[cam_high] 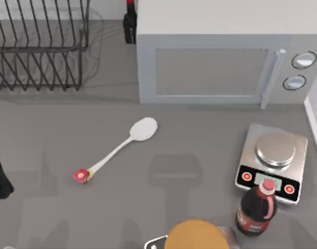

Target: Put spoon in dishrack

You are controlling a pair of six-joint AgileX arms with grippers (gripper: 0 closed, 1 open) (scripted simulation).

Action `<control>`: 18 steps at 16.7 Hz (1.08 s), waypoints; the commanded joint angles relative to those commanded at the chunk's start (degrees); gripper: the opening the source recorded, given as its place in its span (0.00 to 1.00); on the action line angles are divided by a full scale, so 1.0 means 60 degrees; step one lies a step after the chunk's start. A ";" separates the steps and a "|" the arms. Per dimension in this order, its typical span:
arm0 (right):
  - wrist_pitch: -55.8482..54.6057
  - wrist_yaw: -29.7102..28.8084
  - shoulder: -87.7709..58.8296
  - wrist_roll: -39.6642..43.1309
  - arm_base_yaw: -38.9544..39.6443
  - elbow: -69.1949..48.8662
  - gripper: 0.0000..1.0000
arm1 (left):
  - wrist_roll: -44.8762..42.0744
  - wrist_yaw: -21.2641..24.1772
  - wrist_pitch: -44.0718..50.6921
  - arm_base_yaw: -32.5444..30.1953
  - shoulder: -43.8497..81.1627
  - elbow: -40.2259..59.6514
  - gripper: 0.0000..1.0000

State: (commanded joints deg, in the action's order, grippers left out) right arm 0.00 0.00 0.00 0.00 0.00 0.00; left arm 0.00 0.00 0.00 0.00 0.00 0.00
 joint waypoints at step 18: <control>0.0000 0.0000 0.0000 0.0000 0.0000 0.0000 1.00 | -0.1928 0.0017 0.6608 -0.2783 1.1259 0.9085 1.00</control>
State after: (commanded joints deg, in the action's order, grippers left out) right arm 0.00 0.00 0.00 0.00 0.00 0.00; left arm -11.57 0.10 39.65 -16.70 67.55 54.51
